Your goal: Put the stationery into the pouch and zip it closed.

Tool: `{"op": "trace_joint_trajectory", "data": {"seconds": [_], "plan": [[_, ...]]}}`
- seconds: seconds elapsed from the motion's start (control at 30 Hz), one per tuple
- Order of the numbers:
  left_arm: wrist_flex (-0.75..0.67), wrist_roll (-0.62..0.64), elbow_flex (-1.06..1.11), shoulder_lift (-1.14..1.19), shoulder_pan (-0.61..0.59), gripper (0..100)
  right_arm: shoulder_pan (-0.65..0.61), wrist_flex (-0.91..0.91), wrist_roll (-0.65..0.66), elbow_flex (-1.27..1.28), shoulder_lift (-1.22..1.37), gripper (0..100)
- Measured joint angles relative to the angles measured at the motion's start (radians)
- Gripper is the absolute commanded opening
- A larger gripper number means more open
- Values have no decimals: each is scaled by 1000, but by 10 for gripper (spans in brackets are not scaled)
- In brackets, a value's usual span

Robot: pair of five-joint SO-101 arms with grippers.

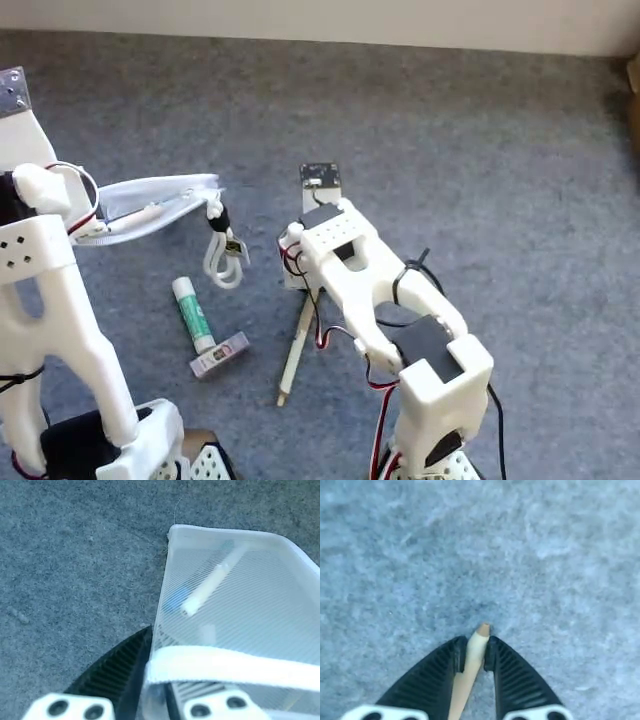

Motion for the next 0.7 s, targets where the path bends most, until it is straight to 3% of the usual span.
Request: {"op": "trace_joint_trajectory", "data": {"seconds": [0.7], "plan": [[-20,0,15,-2,0,11,-8,-2,0,157,-419,5]]}}
